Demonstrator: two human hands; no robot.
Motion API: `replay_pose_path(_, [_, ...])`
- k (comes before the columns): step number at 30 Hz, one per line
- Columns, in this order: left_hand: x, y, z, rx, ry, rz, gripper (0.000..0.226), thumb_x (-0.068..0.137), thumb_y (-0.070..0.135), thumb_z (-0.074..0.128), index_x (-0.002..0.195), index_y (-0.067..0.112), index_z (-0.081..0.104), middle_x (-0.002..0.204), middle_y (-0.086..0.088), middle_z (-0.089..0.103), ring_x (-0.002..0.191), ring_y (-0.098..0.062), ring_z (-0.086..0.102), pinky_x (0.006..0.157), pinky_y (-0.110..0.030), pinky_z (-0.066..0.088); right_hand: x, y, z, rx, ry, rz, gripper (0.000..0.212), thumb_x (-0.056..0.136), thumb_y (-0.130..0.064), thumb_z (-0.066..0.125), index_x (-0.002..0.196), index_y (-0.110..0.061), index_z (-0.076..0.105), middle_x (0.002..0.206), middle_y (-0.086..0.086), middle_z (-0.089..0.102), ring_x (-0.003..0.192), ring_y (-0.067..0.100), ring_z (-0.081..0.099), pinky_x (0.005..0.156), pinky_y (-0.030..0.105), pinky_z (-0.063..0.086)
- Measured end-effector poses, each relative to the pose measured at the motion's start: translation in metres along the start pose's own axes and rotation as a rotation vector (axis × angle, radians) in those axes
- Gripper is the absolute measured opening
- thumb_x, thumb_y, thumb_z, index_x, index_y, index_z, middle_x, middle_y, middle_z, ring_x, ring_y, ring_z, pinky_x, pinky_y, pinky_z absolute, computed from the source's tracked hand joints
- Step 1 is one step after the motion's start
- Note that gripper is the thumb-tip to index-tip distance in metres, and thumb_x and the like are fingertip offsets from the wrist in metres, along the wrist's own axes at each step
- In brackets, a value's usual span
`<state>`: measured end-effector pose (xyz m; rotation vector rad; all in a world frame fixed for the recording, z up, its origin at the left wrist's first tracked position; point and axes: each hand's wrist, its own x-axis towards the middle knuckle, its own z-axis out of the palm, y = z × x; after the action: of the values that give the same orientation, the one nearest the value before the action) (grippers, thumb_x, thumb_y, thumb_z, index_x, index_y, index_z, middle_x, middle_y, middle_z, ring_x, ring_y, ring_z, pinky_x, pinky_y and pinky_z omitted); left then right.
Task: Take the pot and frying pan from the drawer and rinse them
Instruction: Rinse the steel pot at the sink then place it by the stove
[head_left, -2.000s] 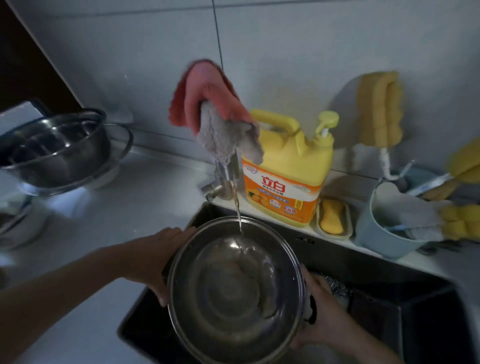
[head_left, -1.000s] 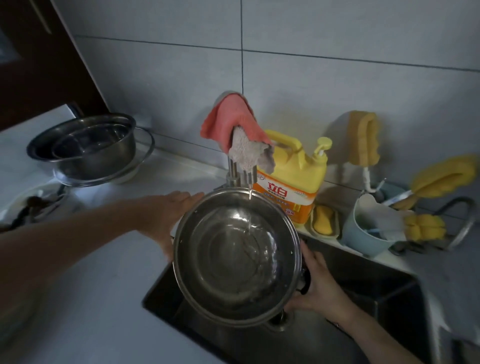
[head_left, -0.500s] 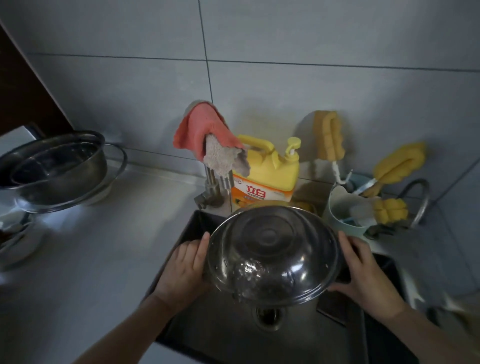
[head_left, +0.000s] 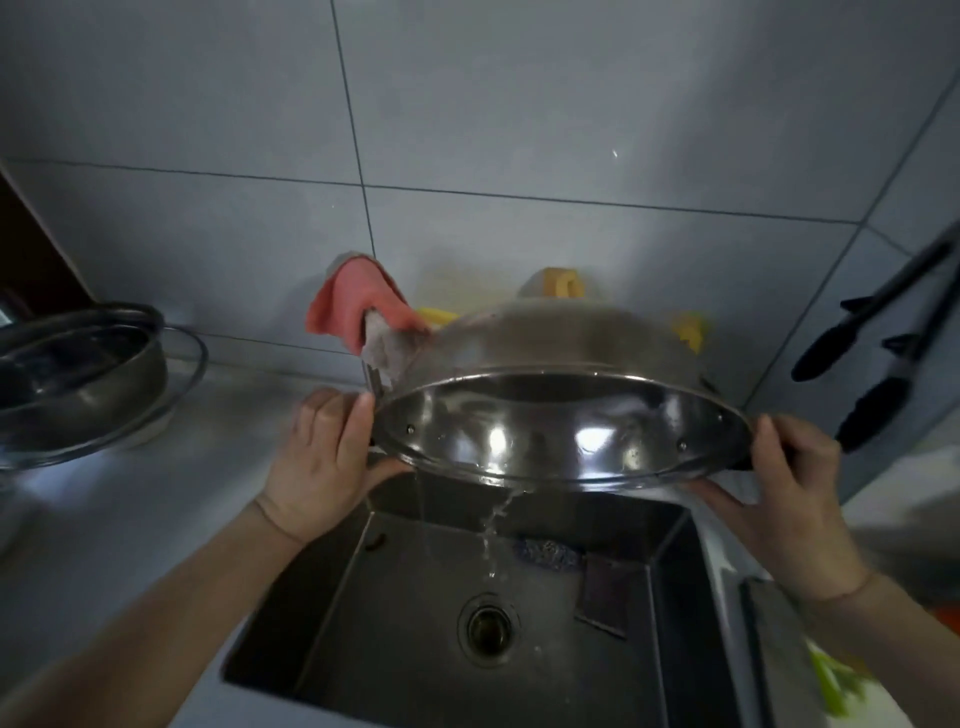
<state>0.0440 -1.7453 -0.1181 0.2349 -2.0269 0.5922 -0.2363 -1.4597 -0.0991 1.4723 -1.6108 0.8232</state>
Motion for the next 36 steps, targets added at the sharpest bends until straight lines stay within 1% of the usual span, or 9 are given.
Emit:
replay_pose_path(6, [0.039,-0.018,-0.013,0.063,0.085,0.047,0.085,0.085,0.06,0.056,0.133,-0.001,0.021,0.103,-0.02,0.041,0.089,-0.034,0.044,0.083,-0.043,0.039,0.031,0.001,-0.019,-0.055,0.031,-0.024,0.074,0.078,-0.027,0.067,0.137,-0.009,0.025,0.113,0.019,0.036,0.099,0.036,0.04,0.109,0.014,0.023])
replay_pose_path(10, [0.027,-0.019,-0.012,0.01,-0.033,-0.009,0.088,0.086,0.063,0.052,0.137,0.0,0.018,0.104,-0.019,0.041,0.087,-0.033,0.045,0.079,-0.043,0.04,0.03,-0.002,-0.014,-0.015,-0.016,-0.032,0.061,0.095,-0.041,0.053,0.14,-0.01,0.025,0.117,0.02,0.036,0.102,0.038,0.041,0.11,0.015,0.024])
replay_pose_path(12, [0.01,-0.012,-0.011,-0.075,-0.166,-0.075,0.093,0.086,0.067,0.047,0.141,0.0,0.015,0.103,-0.017,0.041,0.085,-0.031,0.044,0.077,-0.042,0.039,0.022,-0.004,-0.007,0.028,-0.109,-0.006,0.072,0.094,-0.042,0.056,0.149,-0.014,0.019,0.121,0.021,0.036,0.106,0.038,0.043,0.106,0.021,0.035])
replay_pose_path(15, [-0.024,0.007,-0.008,-0.203,-0.493,-0.198,0.121,0.072,0.077,0.05,0.151,0.001,0.0,0.11,-0.012,0.041,0.092,-0.026,0.042,0.081,-0.04,0.042,-0.003,-0.002,0.007,0.07,-0.419,0.111,0.138,0.055,-0.021,0.094,0.157,-0.025,0.001,0.129,0.016,0.036,0.111,0.031,0.045,0.089,0.038,0.05])
replay_pose_path(17, [-0.046,0.021,-0.005,-0.264,-0.787,-0.252,0.139,0.059,0.082,0.058,0.151,0.006,-0.012,0.122,-0.011,0.042,0.106,-0.024,0.041,0.097,-0.039,0.041,-0.024,0.003,0.017,0.174,-0.686,0.231,0.151,0.043,-0.02,0.099,0.155,-0.039,-0.001,0.136,-0.002,0.029,0.12,0.022,0.042,0.096,0.032,0.047])
replay_pose_path(22, [-0.082,0.041,0.0,-0.554,-1.356,-0.442,0.142,0.057,0.074,0.071,0.138,0.031,-0.038,0.159,-0.003,0.002,0.146,-0.021,0.004,0.117,-0.037,0.0,-0.066,0.007,0.046,0.454,-1.169,0.457,0.14,0.047,-0.069,0.084,0.14,-0.06,-0.019,0.147,-0.029,0.007,0.138,-0.005,0.018,0.108,0.002,0.017])
replay_pose_path(26, [-0.091,0.028,0.004,-0.722,-1.503,-0.481,0.149,0.04,0.08,0.071,0.131,0.043,-0.04,0.161,0.002,-0.001,0.147,-0.016,0.003,0.117,-0.034,0.003,-0.075,0.006,0.068,0.594,-1.323,0.497,0.141,0.047,-0.056,0.092,0.135,-0.066,-0.017,0.151,-0.021,0.009,0.137,-0.013,0.012,0.108,0.002,0.016])
replay_pose_path(31, [-0.074,-0.016,-0.001,-0.812,-1.57,-0.531,0.15,0.041,0.063,0.079,0.145,0.036,-0.027,0.161,0.005,0.005,0.143,-0.008,0.008,0.11,-0.02,0.009,-0.053,0.001,0.103,0.749,-1.427,0.545,0.134,0.047,-0.048,0.096,0.144,-0.063,0.005,0.158,-0.016,0.02,0.144,-0.001,0.018,0.122,0.03,0.021])
replay_pose_path(36, [-0.069,-0.075,0.002,-0.853,-1.567,-0.583,0.141,0.043,0.053,0.092,0.147,0.049,-0.002,0.155,0.022,0.016,0.139,0.0,0.022,0.116,-0.024,0.025,-0.011,-0.023,0.133,0.871,-1.44,0.513,0.125,0.054,-0.043,0.094,0.146,-0.056,0.01,0.149,-0.038,0.025,0.139,-0.014,0.022,0.118,0.017,0.021])
